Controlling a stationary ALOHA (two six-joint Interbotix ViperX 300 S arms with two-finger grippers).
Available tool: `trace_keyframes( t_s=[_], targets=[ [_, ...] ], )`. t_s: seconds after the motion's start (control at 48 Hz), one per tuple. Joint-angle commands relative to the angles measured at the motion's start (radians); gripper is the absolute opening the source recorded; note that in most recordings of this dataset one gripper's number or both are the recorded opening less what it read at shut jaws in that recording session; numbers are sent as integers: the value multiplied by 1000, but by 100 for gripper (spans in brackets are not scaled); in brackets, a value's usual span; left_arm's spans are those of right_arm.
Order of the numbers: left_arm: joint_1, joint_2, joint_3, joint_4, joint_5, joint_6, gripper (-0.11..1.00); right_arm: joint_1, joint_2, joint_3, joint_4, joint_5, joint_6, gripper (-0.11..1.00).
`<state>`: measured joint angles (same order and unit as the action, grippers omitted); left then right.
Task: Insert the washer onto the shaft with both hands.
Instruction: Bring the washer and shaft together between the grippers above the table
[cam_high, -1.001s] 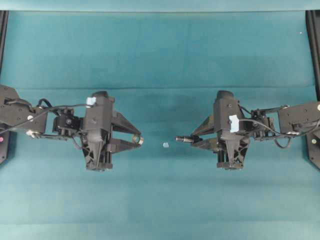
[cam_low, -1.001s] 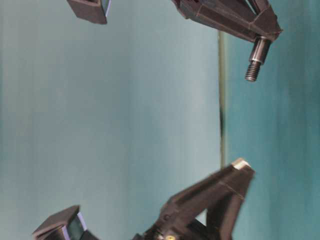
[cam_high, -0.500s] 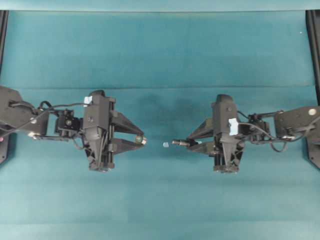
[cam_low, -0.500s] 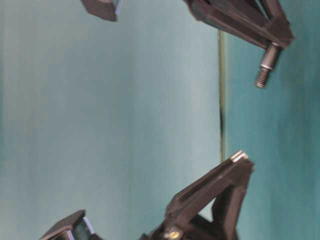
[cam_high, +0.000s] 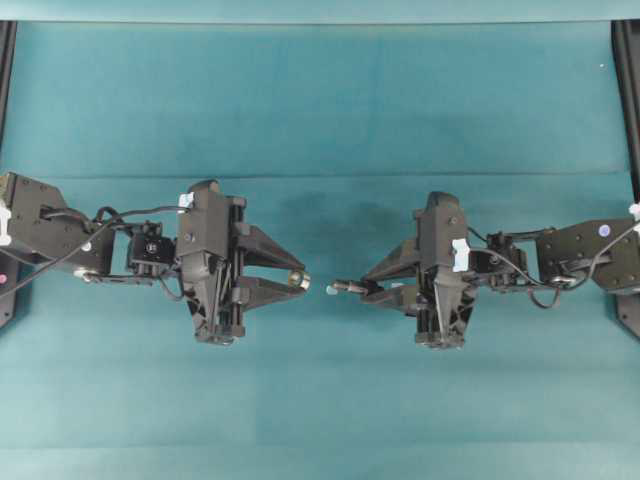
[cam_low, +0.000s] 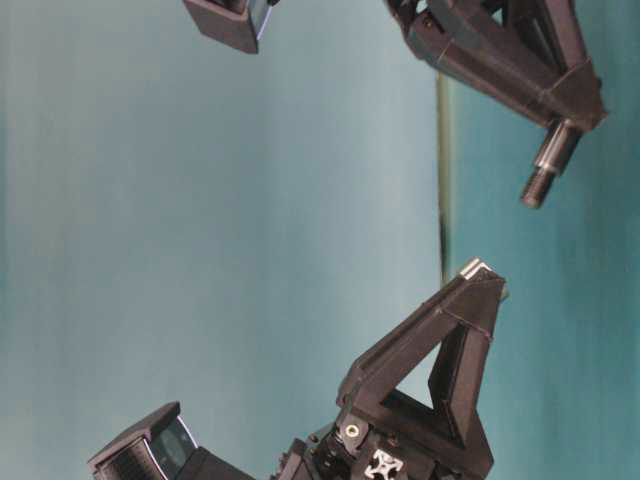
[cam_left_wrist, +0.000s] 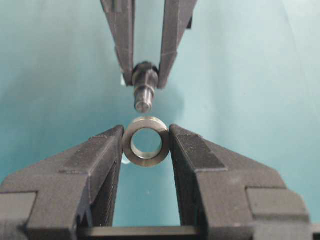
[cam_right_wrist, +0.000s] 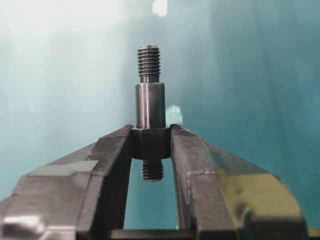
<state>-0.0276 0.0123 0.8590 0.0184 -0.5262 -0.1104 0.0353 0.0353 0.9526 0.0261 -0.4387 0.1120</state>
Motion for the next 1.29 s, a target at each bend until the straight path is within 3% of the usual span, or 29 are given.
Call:
trace_keyframes(
  t_s=[0.0,1.272],
  targets=[
    [2,-5,-17,2,-12,0,36,3,2,-25,5,-20,9,0],
    [14,15,-40,2,-25,0,36,3,37,-66,37,-120,9,0]
  ],
)
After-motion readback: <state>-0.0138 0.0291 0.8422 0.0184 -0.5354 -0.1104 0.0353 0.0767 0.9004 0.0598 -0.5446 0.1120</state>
